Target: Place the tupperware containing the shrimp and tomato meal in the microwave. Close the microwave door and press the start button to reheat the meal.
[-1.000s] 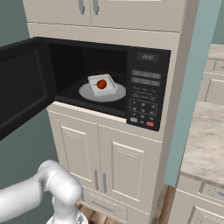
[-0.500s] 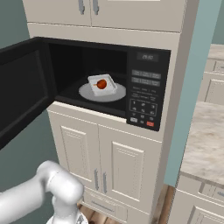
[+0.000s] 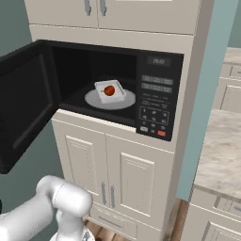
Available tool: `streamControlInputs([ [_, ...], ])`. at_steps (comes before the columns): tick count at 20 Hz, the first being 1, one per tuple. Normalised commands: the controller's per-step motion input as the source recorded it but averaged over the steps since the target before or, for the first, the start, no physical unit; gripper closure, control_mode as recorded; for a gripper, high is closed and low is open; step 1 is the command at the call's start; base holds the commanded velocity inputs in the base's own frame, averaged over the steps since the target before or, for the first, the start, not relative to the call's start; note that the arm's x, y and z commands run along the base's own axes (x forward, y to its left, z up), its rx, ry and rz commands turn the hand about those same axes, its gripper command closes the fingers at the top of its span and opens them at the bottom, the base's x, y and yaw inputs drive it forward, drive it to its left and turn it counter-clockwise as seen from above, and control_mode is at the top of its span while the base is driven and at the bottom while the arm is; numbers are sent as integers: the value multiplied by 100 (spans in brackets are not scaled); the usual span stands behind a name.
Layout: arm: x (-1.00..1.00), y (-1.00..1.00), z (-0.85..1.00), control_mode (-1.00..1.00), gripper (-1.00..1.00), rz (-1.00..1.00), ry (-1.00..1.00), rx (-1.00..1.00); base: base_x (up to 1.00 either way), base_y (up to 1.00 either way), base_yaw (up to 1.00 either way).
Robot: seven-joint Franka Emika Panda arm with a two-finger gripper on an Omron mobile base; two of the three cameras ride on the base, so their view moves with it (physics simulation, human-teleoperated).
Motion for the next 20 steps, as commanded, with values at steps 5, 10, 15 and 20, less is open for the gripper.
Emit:
streamControlInputs([
  [5, 15, -100, 0, -100, -100, -2, -14, 21, 0, 0, 0],
  [10, 19, -100, -2, -100, -100, 0, -11, 19, 0, 0, 0],
  [15, 41, -95, -27, -100, -100, 0, 3, 5, 0, 0, 0],
  [20, 48, -74, -21, -100, -100, 0, 5, 0, 0, 0, 0],
])
